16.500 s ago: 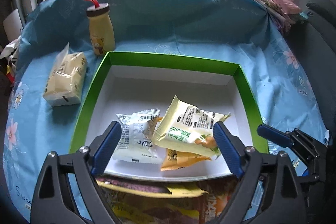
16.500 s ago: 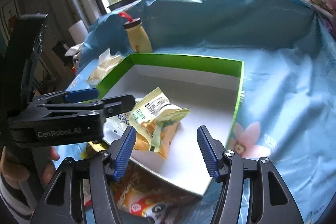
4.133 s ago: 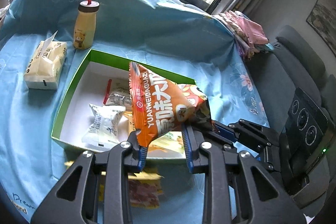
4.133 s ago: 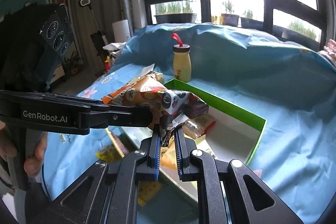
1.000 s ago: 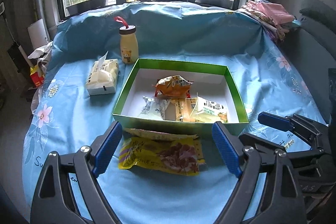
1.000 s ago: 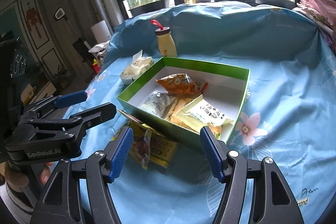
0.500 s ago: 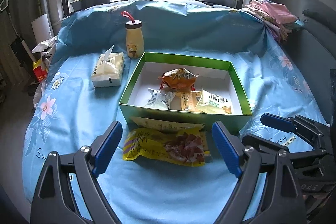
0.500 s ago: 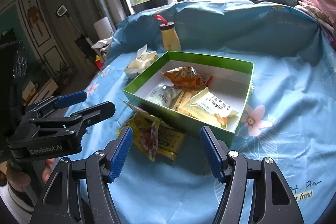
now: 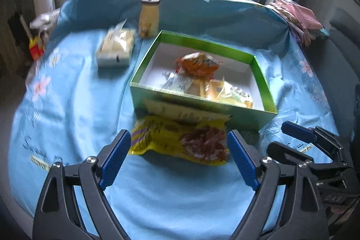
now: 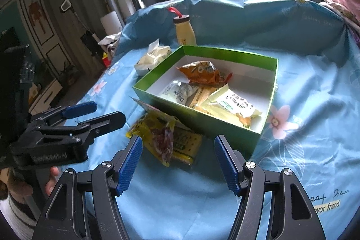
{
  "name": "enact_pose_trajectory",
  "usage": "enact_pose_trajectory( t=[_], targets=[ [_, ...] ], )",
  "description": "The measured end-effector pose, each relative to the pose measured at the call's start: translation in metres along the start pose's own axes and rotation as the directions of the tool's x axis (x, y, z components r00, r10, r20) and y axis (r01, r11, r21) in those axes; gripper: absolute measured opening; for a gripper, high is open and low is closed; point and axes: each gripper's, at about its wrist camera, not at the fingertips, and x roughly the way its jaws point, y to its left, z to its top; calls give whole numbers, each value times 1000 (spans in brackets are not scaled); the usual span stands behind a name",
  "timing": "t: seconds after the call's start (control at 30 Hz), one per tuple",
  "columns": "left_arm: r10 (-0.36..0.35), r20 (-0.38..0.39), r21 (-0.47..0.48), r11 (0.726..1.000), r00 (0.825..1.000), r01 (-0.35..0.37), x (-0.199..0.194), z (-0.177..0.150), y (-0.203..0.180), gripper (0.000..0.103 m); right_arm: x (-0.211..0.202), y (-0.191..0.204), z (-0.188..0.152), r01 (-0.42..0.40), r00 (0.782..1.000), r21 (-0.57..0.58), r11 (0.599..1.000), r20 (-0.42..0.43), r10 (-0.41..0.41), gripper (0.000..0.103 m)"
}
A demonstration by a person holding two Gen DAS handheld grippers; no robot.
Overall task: Organize snacks
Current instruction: 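Lower both grippers onto the yellow purple-striped jerky bag beside the box, then close both grippers on the yellow jerky bag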
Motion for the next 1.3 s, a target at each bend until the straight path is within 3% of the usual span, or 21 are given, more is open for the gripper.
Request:
enact_pose_trajectory(
  t=[0.17, 0.33, 0.8, 1.17, 1.3],
  targets=[
    [-67, -66, -150, 987, 996, 56, 14, -12, 46, 88, 10, -5, -7, 10, 1000, 11, 1000, -29, -10, 67],
    [-132, -60, -213, 970, 989, 117, 18, -27, 70, 88, 24, -8, -17, 4, 998, 22, 1000, -66, -3, 67],
    [-167, -63, -156, 975, 984, 155, 49, -34, 77, 88, 57, 2, -31, -21, 992, 4, 1000, -124, 22, 67],
    [-301, -120, -232, 935, 946, 268, 75, -24, 90, 87, 74, 7, -18, -48, 994, -9, 999, -94, 47, 67],
    [-323, -123, -242, 927, 938, 287, 77, -23, 91, 87, 82, 7, -13, -60, 994, -2, 998, -89, 60, 58]
  ],
)
